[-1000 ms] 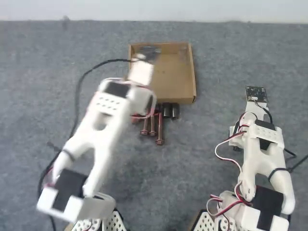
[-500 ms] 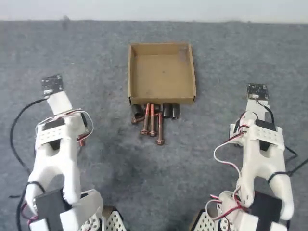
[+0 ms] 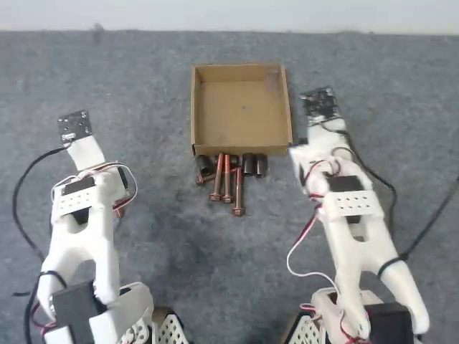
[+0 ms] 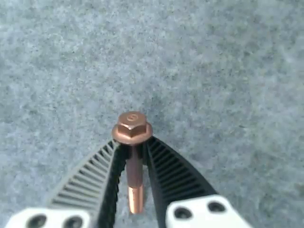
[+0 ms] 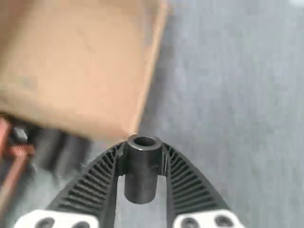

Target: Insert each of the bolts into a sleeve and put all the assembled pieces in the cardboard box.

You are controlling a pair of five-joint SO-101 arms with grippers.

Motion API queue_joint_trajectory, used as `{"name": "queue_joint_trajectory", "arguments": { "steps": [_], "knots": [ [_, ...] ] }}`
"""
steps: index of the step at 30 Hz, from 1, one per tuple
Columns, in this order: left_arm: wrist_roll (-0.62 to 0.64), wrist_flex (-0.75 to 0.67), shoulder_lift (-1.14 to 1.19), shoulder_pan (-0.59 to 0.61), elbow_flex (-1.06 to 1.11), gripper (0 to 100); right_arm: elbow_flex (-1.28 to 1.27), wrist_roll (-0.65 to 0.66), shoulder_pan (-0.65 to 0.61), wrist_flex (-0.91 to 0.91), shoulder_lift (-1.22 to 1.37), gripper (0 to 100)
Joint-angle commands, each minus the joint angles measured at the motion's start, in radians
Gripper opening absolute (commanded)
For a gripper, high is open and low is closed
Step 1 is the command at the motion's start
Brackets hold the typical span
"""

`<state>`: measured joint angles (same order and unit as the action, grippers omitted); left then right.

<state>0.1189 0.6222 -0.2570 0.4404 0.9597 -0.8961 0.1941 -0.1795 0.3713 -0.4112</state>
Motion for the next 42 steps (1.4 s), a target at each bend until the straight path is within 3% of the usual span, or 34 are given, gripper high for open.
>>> {"name": "queue_joint_trajectory", "arguments": {
  "steps": [1, 13, 19, 30, 42],
  "knots": [
    [0.006, -0.025, -0.061, 0.003, -0.005, 1, 0.035, -0.006, -0.071, -0.223, -0.036, 0.6],
    [0.006, -0.061, -0.057, -0.018, 0.001, 1, 0.038, -0.017, -0.125, -0.858, 0.32, 0.6],
    [0.006, -0.061, -0.057, -0.02, 0.001, 1, 0.038, -0.233, -0.137, -1.15, 0.503, 0.6],
    [0.006, -0.089, -0.057, -0.021, 0.002, 1, -0.153, -0.241, -0.265, -1.388, 0.521, 0.6],
    [0.006, -0.089, -0.057, -0.021, 0.002, 1, -0.425, -0.242, -0.318, -1.397, 0.298, 0.6]
  ]
}}
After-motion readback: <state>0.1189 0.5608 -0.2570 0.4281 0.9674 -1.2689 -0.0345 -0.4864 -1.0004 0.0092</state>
